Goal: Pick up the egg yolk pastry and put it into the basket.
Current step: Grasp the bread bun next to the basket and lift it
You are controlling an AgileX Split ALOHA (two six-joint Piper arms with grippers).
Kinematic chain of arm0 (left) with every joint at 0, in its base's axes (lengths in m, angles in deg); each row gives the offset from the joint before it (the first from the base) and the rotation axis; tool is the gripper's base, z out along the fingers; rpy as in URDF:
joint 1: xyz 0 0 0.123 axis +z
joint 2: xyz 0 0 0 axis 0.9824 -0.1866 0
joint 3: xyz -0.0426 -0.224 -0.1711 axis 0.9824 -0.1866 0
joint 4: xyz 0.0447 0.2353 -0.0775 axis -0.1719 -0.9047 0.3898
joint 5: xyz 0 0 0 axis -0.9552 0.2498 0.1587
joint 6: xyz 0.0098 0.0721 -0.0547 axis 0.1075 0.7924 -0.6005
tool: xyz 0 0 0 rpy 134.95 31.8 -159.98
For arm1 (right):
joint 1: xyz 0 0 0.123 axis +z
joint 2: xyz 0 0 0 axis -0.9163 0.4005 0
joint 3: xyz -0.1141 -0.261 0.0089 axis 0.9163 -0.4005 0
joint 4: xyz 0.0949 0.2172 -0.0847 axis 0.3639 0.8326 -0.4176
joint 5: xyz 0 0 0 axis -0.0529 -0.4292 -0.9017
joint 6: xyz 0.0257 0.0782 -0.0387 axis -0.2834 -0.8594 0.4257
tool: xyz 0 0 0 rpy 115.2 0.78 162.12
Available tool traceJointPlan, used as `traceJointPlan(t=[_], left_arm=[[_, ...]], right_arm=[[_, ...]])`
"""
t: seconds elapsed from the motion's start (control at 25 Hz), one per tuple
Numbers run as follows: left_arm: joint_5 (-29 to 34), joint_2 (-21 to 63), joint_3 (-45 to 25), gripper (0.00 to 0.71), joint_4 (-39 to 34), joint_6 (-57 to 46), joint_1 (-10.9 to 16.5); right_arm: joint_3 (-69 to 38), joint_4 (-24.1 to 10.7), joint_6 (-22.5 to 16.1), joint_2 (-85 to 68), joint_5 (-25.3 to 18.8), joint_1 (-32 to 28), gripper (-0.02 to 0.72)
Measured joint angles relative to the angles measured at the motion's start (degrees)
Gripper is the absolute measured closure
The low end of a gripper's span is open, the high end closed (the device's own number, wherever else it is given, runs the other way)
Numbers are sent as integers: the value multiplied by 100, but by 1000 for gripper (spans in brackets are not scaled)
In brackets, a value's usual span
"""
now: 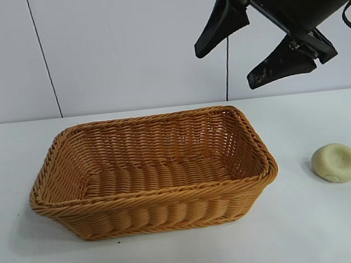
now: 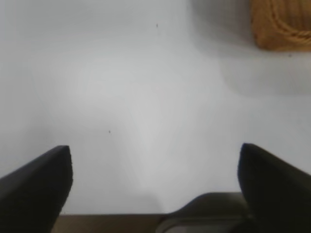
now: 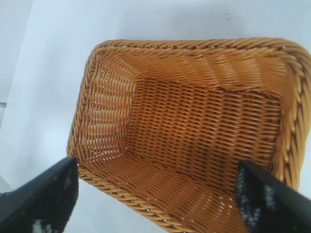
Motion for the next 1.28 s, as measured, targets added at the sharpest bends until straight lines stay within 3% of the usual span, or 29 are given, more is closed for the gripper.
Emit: traceJointPlan(t=[0.2, 0.32, 0.44, 0.64, 0.76, 1.04, 1.28], left_arm=[[5, 603, 0, 46, 0, 0, 0], [5, 640, 0, 46, 2, 4, 0], [5, 640, 0, 46, 2, 4, 0], [5, 640, 0, 46, 2, 4, 0], [5, 640, 0, 46, 2, 7, 0], [5, 640, 0, 46, 2, 41, 0], [5, 640, 0, 46, 2, 41, 0]], right_arm=[[12, -36, -81, 0, -167, 0, 77], [198, -450, -335, 0, -239, 0, 77], [608, -1325, -876, 0, -433, 0, 77], [1265, -3488, -2128, 0, -1026, -9, 77], [1395, -4173, -2486, 0, -1384, -221, 77], [1491, -4372, -2505, 344, -1653, -1142, 77], [1499, -4390, -2441, 1068, -1555, -1300, 77]])
